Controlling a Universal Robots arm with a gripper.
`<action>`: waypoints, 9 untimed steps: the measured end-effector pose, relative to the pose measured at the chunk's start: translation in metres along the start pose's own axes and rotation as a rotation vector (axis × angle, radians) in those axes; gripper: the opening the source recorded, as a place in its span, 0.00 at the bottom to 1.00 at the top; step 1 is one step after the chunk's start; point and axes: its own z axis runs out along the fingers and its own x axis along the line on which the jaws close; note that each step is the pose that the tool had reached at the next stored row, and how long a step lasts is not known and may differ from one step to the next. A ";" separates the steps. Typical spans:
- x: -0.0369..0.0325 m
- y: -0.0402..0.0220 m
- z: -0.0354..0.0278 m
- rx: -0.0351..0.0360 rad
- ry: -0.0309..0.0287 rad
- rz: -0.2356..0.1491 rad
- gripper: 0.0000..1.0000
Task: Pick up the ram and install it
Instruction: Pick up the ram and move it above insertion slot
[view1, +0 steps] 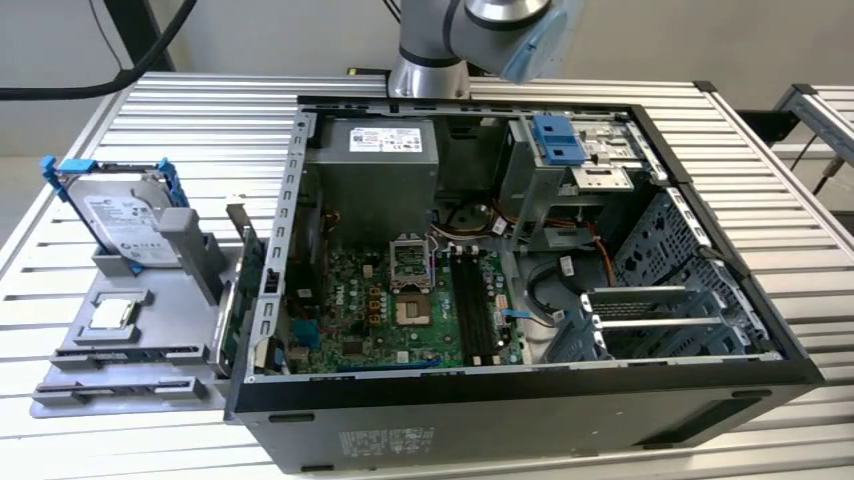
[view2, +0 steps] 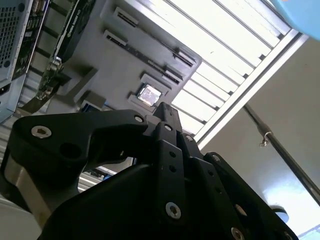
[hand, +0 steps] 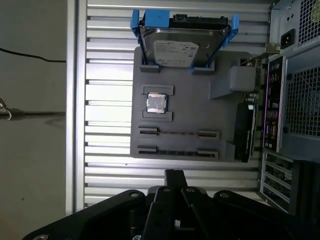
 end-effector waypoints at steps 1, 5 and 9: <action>0.0000 0.0000 0.0000 0.0000 0.0000 0.000 0.00; 0.0000 0.0000 0.0000 0.0000 0.0002 0.000 0.00; 0.0000 0.0000 0.0000 0.0000 0.0003 0.000 0.00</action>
